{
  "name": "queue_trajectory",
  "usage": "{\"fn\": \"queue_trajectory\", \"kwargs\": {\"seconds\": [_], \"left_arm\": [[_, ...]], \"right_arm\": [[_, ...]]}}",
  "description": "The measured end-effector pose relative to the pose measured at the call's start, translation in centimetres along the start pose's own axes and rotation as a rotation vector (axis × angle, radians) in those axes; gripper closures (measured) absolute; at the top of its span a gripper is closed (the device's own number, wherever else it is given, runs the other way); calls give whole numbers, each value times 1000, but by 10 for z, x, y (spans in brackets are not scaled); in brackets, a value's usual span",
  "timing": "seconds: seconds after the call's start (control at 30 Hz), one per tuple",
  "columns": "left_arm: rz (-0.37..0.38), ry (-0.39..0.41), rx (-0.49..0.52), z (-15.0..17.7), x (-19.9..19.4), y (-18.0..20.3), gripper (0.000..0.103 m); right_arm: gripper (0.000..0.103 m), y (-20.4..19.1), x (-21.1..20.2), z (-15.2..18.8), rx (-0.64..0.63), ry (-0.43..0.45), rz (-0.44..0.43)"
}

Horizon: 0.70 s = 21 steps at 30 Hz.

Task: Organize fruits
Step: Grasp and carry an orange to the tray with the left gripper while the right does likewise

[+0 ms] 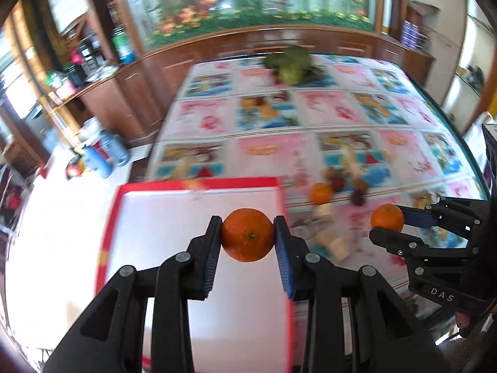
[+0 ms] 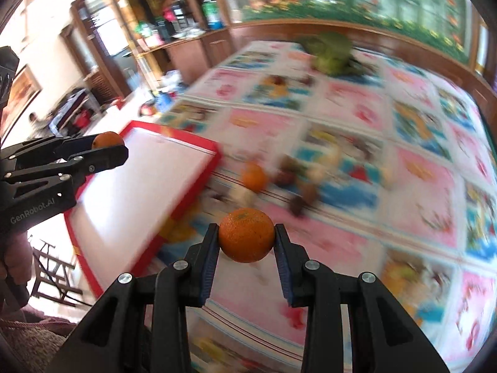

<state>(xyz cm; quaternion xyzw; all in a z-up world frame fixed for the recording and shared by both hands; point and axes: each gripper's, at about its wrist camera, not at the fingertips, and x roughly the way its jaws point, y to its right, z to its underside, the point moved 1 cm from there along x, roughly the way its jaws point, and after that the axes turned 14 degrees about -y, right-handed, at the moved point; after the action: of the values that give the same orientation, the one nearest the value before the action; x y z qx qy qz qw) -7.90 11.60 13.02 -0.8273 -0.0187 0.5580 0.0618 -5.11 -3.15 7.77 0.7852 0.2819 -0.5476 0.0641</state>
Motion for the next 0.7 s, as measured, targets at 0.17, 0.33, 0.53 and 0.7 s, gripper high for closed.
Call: {"fn": "queue_trajectory", "kwargs": {"seconds": [0.17,0.33,0.53,0.7], "left_arm": [[-49,-18,-96,20,-1,-44,68],[-73,-64,-186,44,9,-84,67],[-96,-134,-241,63,33,-110,67],[-115,-202,-237,77,57,-117,67]], "right_arm": [[69,-46,19,-22,-107,-18,-34],[69,-87,42,-37,-209,-59,-49],[69,-116,73,-43,-281,-136,-52],[69,-130,93,-36,-306,-198,-21]]}}
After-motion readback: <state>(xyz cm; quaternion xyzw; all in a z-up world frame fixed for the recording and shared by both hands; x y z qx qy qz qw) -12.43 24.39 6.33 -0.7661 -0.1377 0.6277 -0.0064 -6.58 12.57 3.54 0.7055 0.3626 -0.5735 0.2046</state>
